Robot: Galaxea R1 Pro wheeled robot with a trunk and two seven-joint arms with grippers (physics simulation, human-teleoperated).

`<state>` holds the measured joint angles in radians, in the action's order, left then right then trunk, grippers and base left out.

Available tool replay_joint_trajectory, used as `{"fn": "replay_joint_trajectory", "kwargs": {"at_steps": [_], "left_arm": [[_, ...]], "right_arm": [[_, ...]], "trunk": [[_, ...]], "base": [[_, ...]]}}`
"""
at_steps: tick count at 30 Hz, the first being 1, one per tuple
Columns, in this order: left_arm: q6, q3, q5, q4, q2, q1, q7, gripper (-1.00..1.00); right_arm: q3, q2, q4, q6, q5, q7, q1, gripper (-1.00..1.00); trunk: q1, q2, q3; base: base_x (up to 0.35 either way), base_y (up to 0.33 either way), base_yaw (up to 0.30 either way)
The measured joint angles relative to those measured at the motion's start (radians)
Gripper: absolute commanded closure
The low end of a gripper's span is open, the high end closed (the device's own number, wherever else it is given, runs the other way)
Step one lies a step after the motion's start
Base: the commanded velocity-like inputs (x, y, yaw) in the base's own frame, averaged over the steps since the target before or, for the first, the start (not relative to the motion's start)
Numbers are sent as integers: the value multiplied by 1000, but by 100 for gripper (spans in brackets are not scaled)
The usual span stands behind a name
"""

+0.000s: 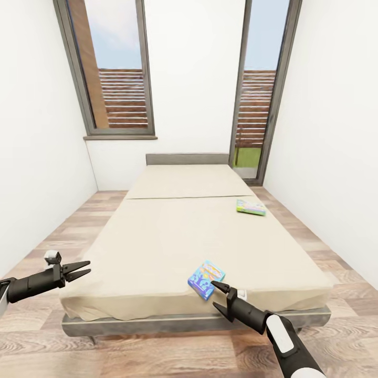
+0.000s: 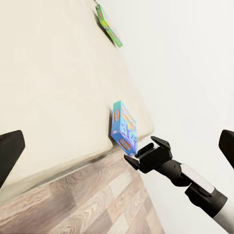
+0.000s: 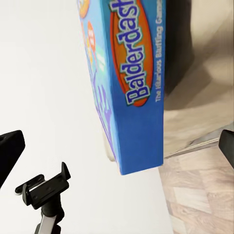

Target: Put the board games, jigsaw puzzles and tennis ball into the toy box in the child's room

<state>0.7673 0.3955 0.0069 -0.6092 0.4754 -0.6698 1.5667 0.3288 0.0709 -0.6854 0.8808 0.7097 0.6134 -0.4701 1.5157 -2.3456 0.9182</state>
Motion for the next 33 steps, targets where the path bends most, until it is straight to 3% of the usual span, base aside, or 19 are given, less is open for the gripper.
{"fn": "replay_joint_trajectory", "kwargs": {"at_steps": [33], "left_arm": [[0,0,0,0,0,0,0,-100]], "right_arm": [[0,0,0,-2,0,0,0,-100]], "trunk": [[0,0,0]], "base": [[18,3,0]]}}
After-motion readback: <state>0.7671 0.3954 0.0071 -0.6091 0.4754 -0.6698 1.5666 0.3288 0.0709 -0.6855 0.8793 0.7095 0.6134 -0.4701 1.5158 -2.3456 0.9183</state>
